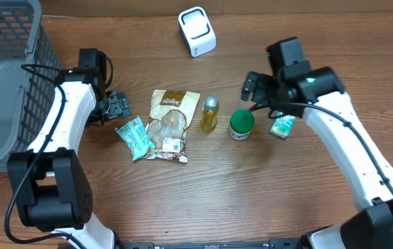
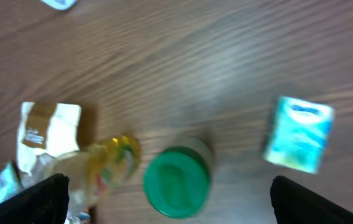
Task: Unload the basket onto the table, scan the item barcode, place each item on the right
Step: 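Move the right gripper to the green-capped wipes tub and grasp it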
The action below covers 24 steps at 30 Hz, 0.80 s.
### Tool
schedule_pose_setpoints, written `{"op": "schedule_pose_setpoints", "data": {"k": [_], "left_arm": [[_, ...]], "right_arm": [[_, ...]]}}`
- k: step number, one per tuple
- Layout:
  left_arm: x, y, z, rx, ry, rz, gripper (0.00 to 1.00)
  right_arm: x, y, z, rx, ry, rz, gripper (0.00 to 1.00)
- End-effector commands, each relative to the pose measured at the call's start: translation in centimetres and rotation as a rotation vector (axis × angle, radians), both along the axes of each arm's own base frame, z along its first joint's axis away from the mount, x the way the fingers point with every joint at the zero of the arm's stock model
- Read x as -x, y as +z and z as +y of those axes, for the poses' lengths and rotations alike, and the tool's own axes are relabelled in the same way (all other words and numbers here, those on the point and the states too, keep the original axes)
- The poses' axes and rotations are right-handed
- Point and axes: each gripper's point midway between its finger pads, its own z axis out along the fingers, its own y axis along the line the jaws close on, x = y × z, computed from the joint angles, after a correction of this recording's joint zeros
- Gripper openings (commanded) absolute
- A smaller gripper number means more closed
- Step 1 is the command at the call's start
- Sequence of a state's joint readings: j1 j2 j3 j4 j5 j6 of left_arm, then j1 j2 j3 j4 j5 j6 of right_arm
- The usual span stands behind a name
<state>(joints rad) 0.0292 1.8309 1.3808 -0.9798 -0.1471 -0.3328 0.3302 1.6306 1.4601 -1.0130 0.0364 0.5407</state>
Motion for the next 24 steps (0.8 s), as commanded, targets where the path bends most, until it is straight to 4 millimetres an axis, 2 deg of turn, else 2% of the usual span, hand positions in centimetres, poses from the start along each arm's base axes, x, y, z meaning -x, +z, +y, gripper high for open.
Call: {"op": "schedule_pose_setpoints", "data": {"k": [1,7,14,18,22,24], "left_arm": [[0.1,0.9,0.4,-0.009,-0.005,-0.021,1.0],[0.1,0.9,0.4,-0.009,-0.005,-0.021,1.0],[0.1,0.9,0.5,-0.009,-0.004,-0.021,0.99],[0.1,0.9,0.5,-0.009,-0.004,-0.021,1.0],[0.1,0.9,0.5,-0.009,-0.004,-0.021,1.0],[0.1,0.9,0.5,-0.009,-0.004,-0.021,1.0]], "right_arm": [[0.1,-1.5,1.4,-0.029,-0.005,0.04,1.0],[0.9,-5.1,1.4,-0.048,-0.145,0.155,1.0],[2.1,-8.9,1.3,-0.028,-0.163,0.263,1.0],[2.4,-9.7,1.8,-0.051,-0.154,0.287,1.0],[3.0,-9.7,3.4,-0.136,-0.123,0.323,1.0],[3.1,-9.6,3.5,-0.145,-0.12,0.328,1.0]]}}
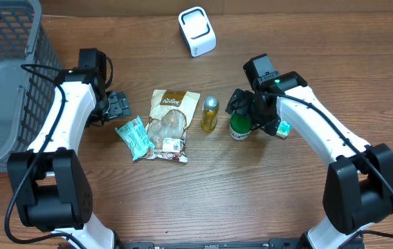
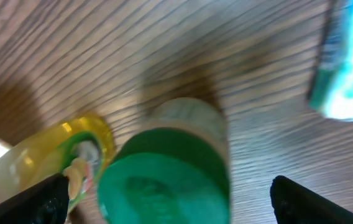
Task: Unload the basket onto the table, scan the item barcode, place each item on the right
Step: 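Move the right gripper to the green-capped wipes tub and grasp it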
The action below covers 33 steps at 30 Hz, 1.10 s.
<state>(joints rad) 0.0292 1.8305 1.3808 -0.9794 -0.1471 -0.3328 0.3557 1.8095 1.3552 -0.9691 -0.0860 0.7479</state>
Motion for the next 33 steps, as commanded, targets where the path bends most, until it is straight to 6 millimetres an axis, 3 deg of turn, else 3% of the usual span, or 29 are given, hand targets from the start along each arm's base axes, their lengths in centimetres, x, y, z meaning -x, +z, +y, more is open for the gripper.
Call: {"op": "schedule_pose_setpoints", "data": {"k": [1,15,27,32,33], "left_arm": [[0.1,0.9,0.5,-0.009,-0.004,-0.021,1.0],[0.1,0.9,0.5,-0.009,-0.004,-0.021,1.0],[0.1,0.9,0.5,-0.009,-0.004,-0.02,0.99],[0.1,0.9,0.5,-0.009,-0.004,-0.021,1.0],[0.1,0.9,0.5,-0.009,-0.004,-0.02,0.99]], "right_arm": [[0.6,0.0,1.1,-0.06,0.006,0.028,1.0],[0.6,-0.2,0.7,-0.042,-0.028,0.029,1.0],[1.6,-2.2,0.2,-0.03,-0.062,0.058,1.0],[1.9,-2.3,0.1,-0.024,-0.056,0.068,0.9],[2.0,-2.3,0.0,-0.019,-0.03,0.069,0.82]]}}
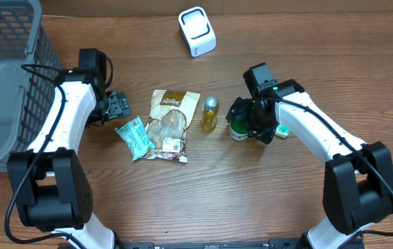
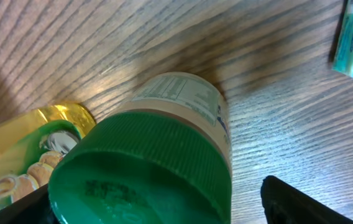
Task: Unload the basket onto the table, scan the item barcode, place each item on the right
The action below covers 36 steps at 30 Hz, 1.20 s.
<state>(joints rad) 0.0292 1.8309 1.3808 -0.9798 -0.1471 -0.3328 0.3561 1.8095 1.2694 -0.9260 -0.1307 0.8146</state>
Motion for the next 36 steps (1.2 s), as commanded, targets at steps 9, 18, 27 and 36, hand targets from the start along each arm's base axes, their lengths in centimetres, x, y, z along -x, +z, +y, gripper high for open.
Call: {"op": "schedule_pose_setpoints", "data": {"k": [9,18,27,36], "left_arm": [[0.1,0.9,0.5,-0.009,-0.004,-0.021,0.99],[0.1,0.9,0.5,-0.009,-0.004,-0.021,1.0],[0.1,0.9,0.5,-0.009,-0.004,-0.021,1.0],[0.1,0.9,0.5,-0.009,-0.004,-0.021,1.0]], "right_arm": [[1.2,-0.2,-0.5,0.032,0.073,0.031,0.7],[1.8,-0.3,-0.7,0.063,0.436,-0.011,0.61],[1.1,-0.5,-3.4,0.237,0.603,-0.037,0.68],[0.2,-0.4,-4.0,0.286,0.609,-0.068,0.69]]}}
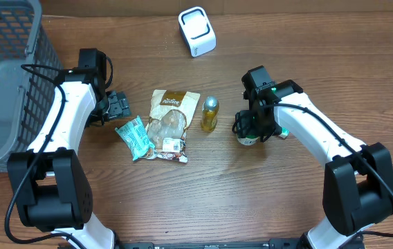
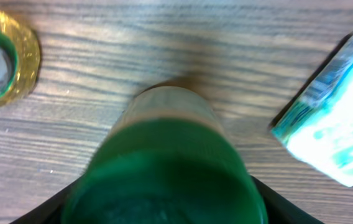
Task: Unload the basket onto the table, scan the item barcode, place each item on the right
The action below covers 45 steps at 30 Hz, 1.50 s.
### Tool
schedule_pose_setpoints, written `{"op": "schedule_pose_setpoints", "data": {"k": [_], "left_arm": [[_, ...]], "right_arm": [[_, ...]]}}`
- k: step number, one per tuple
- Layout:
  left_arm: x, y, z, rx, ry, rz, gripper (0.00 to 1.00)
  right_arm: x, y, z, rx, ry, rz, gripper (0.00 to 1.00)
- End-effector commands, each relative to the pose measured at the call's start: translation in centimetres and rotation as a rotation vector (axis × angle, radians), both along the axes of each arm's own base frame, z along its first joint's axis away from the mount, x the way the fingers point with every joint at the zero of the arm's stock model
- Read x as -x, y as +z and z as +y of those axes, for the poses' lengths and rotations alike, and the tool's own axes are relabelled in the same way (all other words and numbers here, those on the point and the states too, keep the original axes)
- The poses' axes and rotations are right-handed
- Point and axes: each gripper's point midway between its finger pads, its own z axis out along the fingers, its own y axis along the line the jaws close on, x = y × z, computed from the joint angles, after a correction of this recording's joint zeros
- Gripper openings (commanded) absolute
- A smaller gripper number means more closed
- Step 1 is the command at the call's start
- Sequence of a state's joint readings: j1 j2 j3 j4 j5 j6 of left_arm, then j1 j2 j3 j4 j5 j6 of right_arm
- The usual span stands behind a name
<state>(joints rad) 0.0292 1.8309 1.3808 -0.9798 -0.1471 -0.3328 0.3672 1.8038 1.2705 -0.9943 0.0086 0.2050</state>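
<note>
A jar with a green lid (image 2: 164, 155) stands on the table between a small yellow bottle (image 1: 209, 114) and a teal box (image 1: 284, 127). My right gripper (image 1: 250, 128) is down over the jar, with a finger pressed on each side of the lid. From overhead only the jar's lower edge (image 1: 247, 141) shows under the wrist. The white barcode scanner (image 1: 196, 31) sits at the back of the table. My left gripper (image 1: 117, 105) rests low by a teal packet (image 1: 134, 137), its finger gap unclear.
A grey mesh basket (image 1: 6, 83) fills the left edge. A snack bag (image 1: 167, 124) lies flat between the teal packet and the yellow bottle. In the right wrist view, the yellow bottle (image 2: 2, 62) and teal box (image 2: 332, 137) flank the jar closely.
My right gripper has come down further and closed in on the green lid, which now fills its view. The jar sits slightly nearer the front edge. The left arm is unchanged.
My right gripper first hung open above the jar and the teal box. It then stood lower, just over the lid, and later with its fingers either side of it. Now the fingers press on the lid. The left arm has stayed by the teal packet.
</note>
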Motion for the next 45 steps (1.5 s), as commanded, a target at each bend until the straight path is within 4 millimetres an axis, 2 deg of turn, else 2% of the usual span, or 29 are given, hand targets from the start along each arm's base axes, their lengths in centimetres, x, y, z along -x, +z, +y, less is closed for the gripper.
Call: {"op": "schedule_pose_setpoints", "data": {"k": [1,3,5,6,9,13,16,19,20,24,27,29,34,35,37,39,42,44,45], "left_arm": [[0.1,0.9,0.5,-0.009,-0.004,-0.021,0.99],[0.1,0.9,0.5,-0.009,-0.004,-0.021,1.0],[0.1,0.9,0.5,-0.009,-0.004,-0.021,0.99],[0.1,0.9,0.5,-0.009,-0.004,-0.021,1.0],[0.1,0.9,0.5,-0.009,-0.004,-0.021,0.99],[0.1,0.9,0.5,-0.009,-0.004,-0.021,0.99],[0.1,0.9,0.5,-0.009,-0.004,-0.021,1.0],[0.1,0.9,0.5,-0.009,-0.004,-0.021,1.0],[0.1,0.9,0.5,-0.009,-0.004,-0.021,1.0],[0.1,0.9,0.5,-0.009,-0.004,-0.021,0.99],[0.1,0.9,0.5,-0.009,-0.004,-0.021,1.0],[0.1,0.9,0.5,-0.009,-0.004,-0.021,0.99],[0.1,0.9,0.5,-0.009,-0.004,-0.021,1.0],[0.1,0.9,0.5,-0.009,-0.004,-0.021,1.0],[0.1,0.9,0.5,-0.009,-0.004,-0.021,1.0],[0.1,0.9,0.5,-0.009,-0.004,-0.021,0.99],[0.1,0.9,0.5,-0.009,-0.004,-0.021,1.0],[0.1,0.9,0.5,-0.009,-0.004,-0.021,1.0],[0.1,0.9,0.5,-0.009,-0.004,-0.021,1.0]], "right_arm": [[-0.6,-0.2,-1.5,0.079,0.016,-0.026,0.7],[-0.7,-0.2,-1.5,0.076,0.015,-0.031,0.78],[-0.7,-0.2,-1.4,0.07,-0.003,-0.031,0.8],[-0.7,-0.2,-1.4,0.065,-0.058,-0.031,0.88],[-0.7,-0.2,-1.4,0.049,-0.211,-0.027,0.97],[0.0,-0.2,-0.4,-0.022,-0.372,0.018,1.0],[0.2,-0.2,0.2,-0.058,-0.401,0.042,1.0],[0.2,-0.2,0.1,-0.05,-0.4,0.036,0.89],[0.1,-0.2,-0.2,-0.035,-0.402,0.027,0.8],[-0.4,-0.2,-0.9,0.007,-0.371,-0.004,0.71],[-0.4,-0.2,-0.9,0.015,-0.27,-0.009,0.51],[-0.5,-0.2,-0.9,0.017,-0.237,-0.011,0.43],[-0.5,-0.2,-0.9,0.032,-0.074,-0.017,0.41],[-0.5,-0.2,-0.9,0.034,-0.053,-0.018,0.42],[-0.6,-0.2,-0.8,0.034,-0.033,-0.022,0.53],[-0.7,-0.2,-0.8,0.032,-0.034,-0.027,0.54],[-1.1,-0.1,-0.6,0.026,-0.035,-0.041,0.71],[-1.3,-0.1,-0.5,0.019,-0.062,-0.051,0.91],[-1.4,-0.1,-0.5,0.016,-0.086,-0.051,0.92]]}}
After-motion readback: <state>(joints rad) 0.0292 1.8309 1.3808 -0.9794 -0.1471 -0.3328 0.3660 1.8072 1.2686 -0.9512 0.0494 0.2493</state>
